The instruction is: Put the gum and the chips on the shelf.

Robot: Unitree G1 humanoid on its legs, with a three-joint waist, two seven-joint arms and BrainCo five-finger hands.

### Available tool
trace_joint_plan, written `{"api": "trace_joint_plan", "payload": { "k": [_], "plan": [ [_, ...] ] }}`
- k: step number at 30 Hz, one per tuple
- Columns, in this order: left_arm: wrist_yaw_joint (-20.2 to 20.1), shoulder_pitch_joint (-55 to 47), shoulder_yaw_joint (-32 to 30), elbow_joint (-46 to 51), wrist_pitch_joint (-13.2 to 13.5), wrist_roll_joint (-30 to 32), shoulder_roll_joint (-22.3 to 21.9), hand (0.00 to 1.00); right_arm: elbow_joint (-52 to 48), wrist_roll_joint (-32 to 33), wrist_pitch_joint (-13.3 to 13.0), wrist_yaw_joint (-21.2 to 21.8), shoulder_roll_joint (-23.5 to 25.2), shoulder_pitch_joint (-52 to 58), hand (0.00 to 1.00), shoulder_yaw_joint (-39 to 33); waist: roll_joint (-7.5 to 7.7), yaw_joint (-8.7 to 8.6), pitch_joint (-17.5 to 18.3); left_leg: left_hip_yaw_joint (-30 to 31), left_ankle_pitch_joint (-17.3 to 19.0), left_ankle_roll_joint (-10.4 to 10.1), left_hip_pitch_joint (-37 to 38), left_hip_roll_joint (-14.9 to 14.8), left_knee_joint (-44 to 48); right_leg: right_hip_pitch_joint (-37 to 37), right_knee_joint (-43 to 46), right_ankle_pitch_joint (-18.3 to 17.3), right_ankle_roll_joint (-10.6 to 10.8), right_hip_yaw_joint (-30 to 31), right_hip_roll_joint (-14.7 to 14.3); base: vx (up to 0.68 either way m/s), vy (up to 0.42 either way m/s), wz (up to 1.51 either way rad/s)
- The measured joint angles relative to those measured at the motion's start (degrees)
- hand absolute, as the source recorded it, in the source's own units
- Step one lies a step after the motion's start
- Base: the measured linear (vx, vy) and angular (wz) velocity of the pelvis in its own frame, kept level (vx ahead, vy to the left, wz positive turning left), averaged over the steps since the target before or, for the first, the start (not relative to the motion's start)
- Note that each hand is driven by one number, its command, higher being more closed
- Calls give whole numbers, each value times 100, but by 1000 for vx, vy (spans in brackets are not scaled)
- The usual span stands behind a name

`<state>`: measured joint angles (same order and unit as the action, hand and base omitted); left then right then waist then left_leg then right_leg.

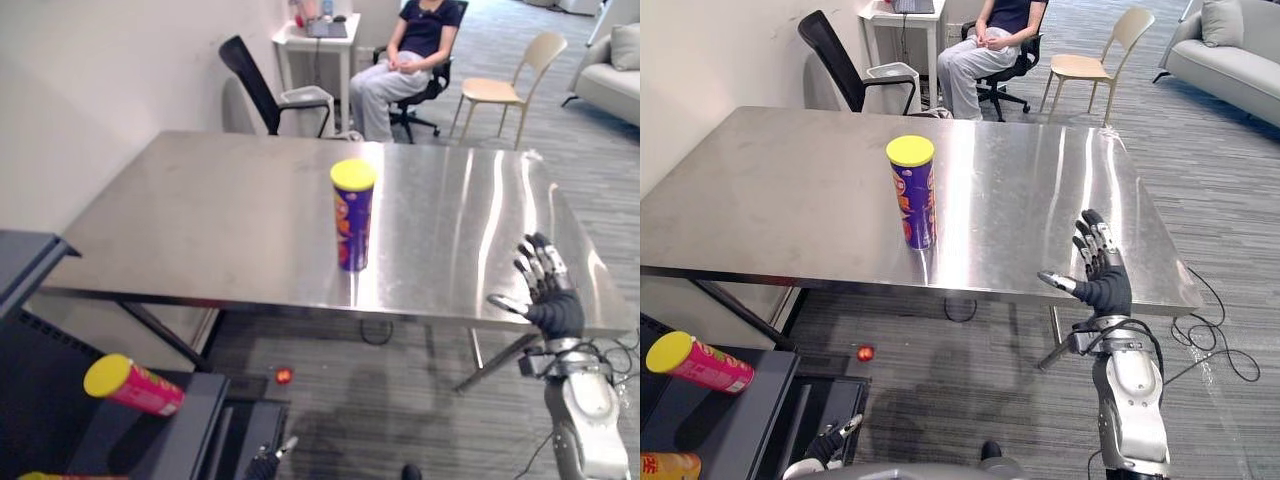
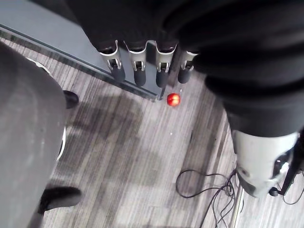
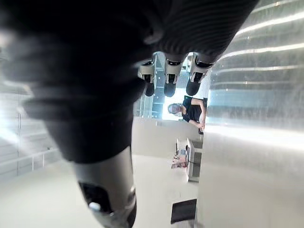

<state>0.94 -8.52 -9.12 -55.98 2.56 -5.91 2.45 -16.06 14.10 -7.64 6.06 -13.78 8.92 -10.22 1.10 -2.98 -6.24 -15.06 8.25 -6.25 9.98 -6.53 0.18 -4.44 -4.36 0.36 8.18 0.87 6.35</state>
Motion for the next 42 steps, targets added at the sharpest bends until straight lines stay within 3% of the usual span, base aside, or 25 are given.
{"api": "trace_joint_plan", "payload": {
  "k": [17, 28, 42],
  "plan": [
    [85, 45, 94, 1, 1, 0, -1, 0, 1193, -44, 13, -472, -149, -1323, 0, 482, -127, 31, -75, 186, -6, 4, -80, -15, 32, -98, -44, 11, -13, -215, 3, -11, -17, 5],
    [121, 64, 95, 122, -1, -6, -9, 0, 1722, -61, 181, -625, -144, -2063, 0, 985, -114, 164, -169, 336, -31, 17, -81, -6, 31, -196, -65, 22, -27, -405, 18, -10, -12, 7],
    [131, 113, 89, 162, 1, -21, 3, 0, 1999, -60, 222, -577, -129, -2739, 0, 1533, -28, 196, -279, 484, -99, 21, -178, 16, -25, -205, -154, 57, -43, -558, 29, -4, -7, 4]
  ]
}}
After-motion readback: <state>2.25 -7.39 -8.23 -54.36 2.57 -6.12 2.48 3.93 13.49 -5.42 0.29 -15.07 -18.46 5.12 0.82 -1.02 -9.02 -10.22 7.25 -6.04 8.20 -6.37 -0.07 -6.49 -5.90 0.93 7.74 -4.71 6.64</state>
